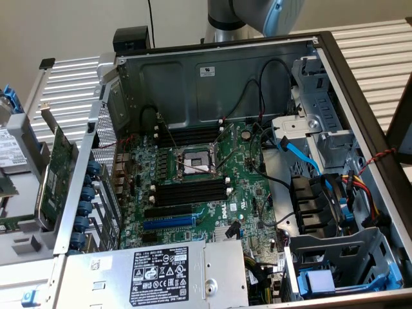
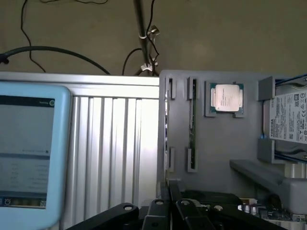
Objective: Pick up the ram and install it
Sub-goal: 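Pick up the ram and move it above insertion slot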
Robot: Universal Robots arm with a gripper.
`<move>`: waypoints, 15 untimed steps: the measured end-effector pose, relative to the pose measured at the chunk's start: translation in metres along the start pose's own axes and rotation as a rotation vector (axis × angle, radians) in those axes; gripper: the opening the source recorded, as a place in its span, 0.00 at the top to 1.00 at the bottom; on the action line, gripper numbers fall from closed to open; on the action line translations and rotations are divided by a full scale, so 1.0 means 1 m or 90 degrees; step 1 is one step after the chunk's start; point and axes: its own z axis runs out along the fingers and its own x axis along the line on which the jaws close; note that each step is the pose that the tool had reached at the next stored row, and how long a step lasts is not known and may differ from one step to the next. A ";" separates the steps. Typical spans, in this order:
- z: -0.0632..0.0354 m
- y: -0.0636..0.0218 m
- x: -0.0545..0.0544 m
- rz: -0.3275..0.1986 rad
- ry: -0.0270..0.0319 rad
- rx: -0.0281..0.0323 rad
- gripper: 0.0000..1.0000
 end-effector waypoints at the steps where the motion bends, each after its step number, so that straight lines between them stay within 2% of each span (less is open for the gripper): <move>1: -0.0045 -0.0028 0.001 0.000 0.0000 -0.0011 0.88; 6: -0.0277 -0.0179 0.004 0.000 -0.0001 -0.0059 0.88; 8: -0.0349 -0.0245 0.006 0.000 -0.0003 -0.0092 0.88; 12: -0.0464 -0.0358 0.008 0.000 -0.0004 -0.0199 0.88; 15: -0.0531 -0.0433 0.010 0.000 -0.0007 -0.0303 0.88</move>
